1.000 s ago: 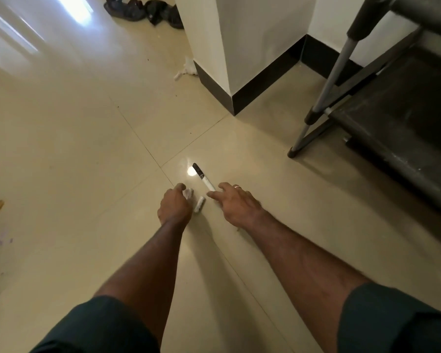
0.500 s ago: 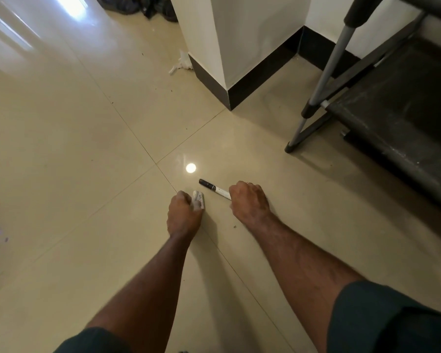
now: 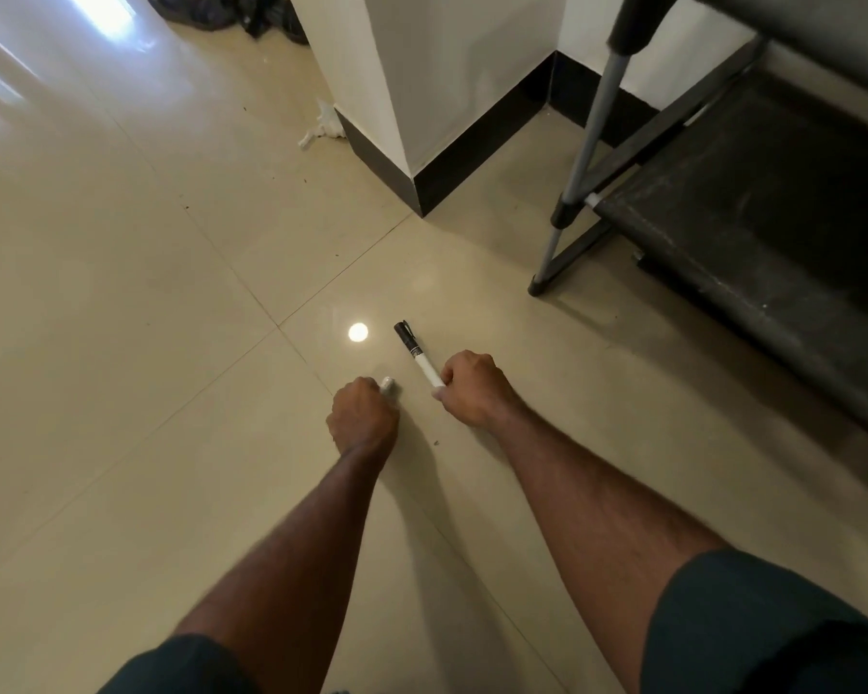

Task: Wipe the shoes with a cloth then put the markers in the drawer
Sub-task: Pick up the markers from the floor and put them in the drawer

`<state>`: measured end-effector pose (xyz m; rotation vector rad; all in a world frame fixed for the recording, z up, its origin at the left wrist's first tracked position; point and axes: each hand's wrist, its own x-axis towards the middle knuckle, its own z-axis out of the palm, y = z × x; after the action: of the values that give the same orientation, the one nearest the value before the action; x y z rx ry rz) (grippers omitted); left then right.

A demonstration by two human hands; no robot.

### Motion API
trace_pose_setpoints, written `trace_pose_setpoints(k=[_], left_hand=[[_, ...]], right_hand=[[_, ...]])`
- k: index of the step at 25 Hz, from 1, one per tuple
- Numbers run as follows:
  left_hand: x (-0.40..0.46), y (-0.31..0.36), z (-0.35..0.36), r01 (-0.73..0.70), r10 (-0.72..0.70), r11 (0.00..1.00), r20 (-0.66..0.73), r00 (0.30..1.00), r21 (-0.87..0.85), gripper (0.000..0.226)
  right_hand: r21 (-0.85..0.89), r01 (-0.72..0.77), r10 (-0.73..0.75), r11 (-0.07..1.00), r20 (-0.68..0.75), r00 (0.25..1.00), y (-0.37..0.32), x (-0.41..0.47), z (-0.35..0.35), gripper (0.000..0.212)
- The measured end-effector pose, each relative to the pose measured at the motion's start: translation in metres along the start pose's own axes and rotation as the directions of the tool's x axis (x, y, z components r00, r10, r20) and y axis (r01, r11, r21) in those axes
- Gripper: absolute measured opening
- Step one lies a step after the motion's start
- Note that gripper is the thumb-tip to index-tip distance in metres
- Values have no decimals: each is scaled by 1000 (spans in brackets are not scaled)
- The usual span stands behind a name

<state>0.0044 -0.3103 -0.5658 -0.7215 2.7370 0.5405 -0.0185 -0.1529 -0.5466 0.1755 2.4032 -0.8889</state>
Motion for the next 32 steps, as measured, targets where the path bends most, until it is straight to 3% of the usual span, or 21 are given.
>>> trace_pose_setpoints(k=[4, 9, 13, 15, 17, 20, 23, 27, 30, 32], left_hand=[[-11, 30, -13, -53, 93, 958, 128, 987, -282, 19], [-47, 109, -81, -326, 369, 919, 189, 910, -223, 19], [-121, 169, -154, -604, 656, 755, 274, 703, -256, 13], [-161, 187, -191, -714, 738, 667, 321, 593, -215, 20], [-195, 206, -229, -781, 775, 604, 345, 529, -159, 28], [-263, 234, -283, -833, 841, 509, 331, 428, -216, 20], [-354, 260, -306, -851, 909, 402, 260, 326, -337, 14], [-495, 303, -280, -805, 960, 276, 192, 204, -526, 15], [-619, 325, -241, -780, 968, 195, 245, 56, -594, 19], [-687, 326, -214, -785, 953, 141, 297, -57, -604, 22]], right_hand=[[150, -87, 82, 985, 39, 996, 29, -26, -42, 11], [133, -152, 153, 979, 3, 988, 56, -111, -128, 6], [122, -153, 175, 981, -193, 965, 54, -221, -192, 10], [116, -137, 163, 984, -265, 950, 47, -282, -211, 11], [96, -122, 147, 988, -329, 933, 40, -340, -235, 11], [55, -115, 127, 992, -438, 890, 41, -447, -273, 11], [132, -113, 167, 985, -540, 825, 60, -554, -301, 10], [300, -137, 307, 944, -650, 695, 117, -694, -316, 3], [431, -190, 457, 882, -685, 567, 184, -799, -304, 3], [486, -246, 535, 839, -649, 541, 225, -858, -283, 8]])
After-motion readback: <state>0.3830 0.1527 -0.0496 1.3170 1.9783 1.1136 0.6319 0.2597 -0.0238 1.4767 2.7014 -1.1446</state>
